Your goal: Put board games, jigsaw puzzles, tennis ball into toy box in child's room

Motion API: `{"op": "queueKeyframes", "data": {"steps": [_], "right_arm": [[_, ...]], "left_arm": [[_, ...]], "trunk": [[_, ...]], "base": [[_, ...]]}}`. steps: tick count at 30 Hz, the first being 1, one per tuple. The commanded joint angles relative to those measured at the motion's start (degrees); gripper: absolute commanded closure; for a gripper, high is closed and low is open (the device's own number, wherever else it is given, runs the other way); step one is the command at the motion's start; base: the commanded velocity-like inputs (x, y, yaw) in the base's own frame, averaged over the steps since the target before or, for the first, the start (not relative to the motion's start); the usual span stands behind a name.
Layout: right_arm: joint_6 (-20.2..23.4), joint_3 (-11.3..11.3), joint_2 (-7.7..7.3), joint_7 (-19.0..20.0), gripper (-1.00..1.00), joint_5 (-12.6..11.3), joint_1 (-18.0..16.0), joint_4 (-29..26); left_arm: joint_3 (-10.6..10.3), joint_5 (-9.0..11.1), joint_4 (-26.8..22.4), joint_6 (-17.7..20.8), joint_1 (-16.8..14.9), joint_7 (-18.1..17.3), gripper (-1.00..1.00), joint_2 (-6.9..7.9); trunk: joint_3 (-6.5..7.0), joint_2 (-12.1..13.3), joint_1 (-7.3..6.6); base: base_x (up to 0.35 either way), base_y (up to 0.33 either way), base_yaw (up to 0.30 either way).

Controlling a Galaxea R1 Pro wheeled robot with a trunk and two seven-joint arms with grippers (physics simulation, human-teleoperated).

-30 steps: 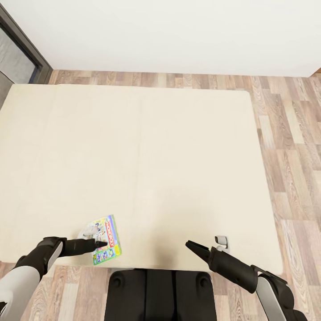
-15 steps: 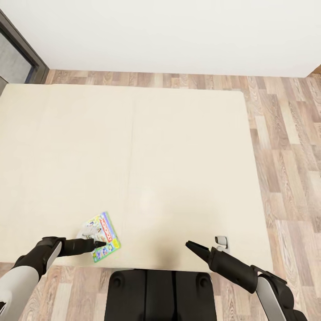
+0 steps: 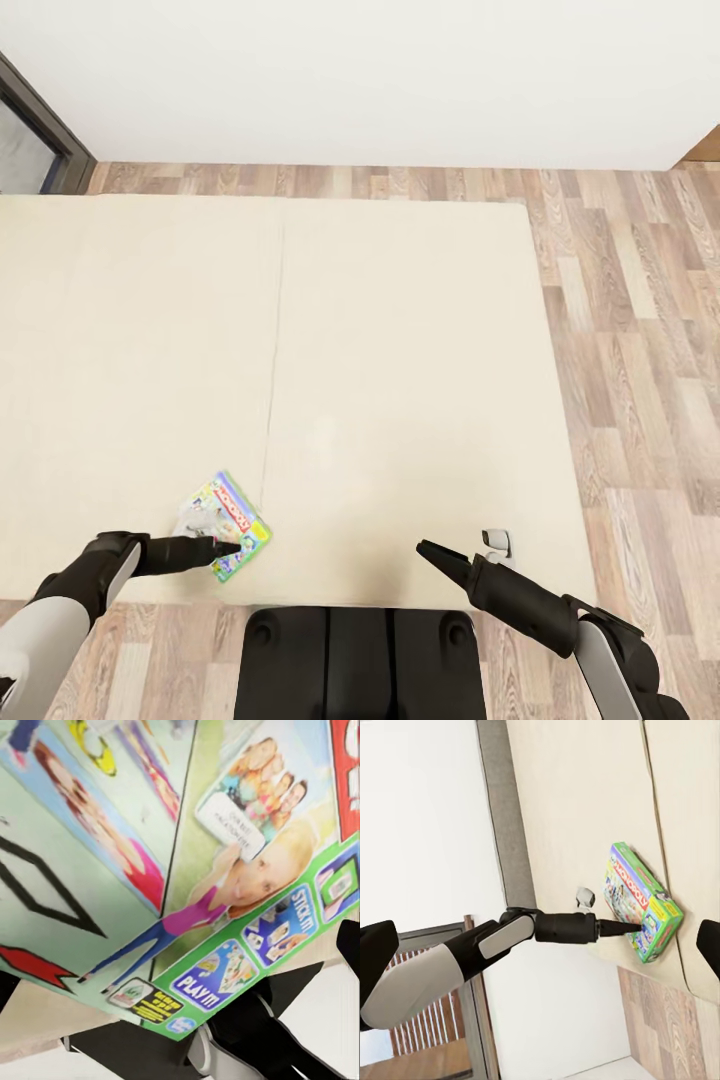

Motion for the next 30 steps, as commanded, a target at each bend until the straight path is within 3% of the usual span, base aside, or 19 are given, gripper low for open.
{"op": "queueKeyframes", "data": {"steps": [1, 18, 27, 30], "right_arm": [[0.3, 0.0, -0.01, 0.0, -1.0, -0.2, 0.0, 0.0], [0.3, -0.1, -0.4, 0.0, -1.0, -0.2, 0.0, 0.0], [0.3, -0.1, -0.52, 0.0, -1.0, -0.2, 0.0, 0.0], [0.4, -0.1, -0.47, 0.0, -1.0, -0.2, 0.0, 0.0]], "left_arm": [[0.6, 0.2, -0.1, 0.2, 0.0, -0.5, -1.0, -0.07], [1.1, 0.4, -0.3, 1.0, -0.1, 1.3, -1.0, 0.54], [1.5, 0.5, -0.2, 1.2, -4.1, 4.8, -1.0, 0.9], [1.7, 0.5, -0.2, 3.0, -4.6, 5.6, -1.0, 1.22]], "trunk": [[-0.05, -0.1, 0.04], [-0.04, -0.1, 0.04], [-0.04, -0.1, 0.04], [-0.04, -0.1, 0.04]], "base": [[0.0, -0.007, -0.021], [0.0, -0.001, -0.002], [0.0, 0.0, 0.0], [0.0, 0.0, 0.0]]}}
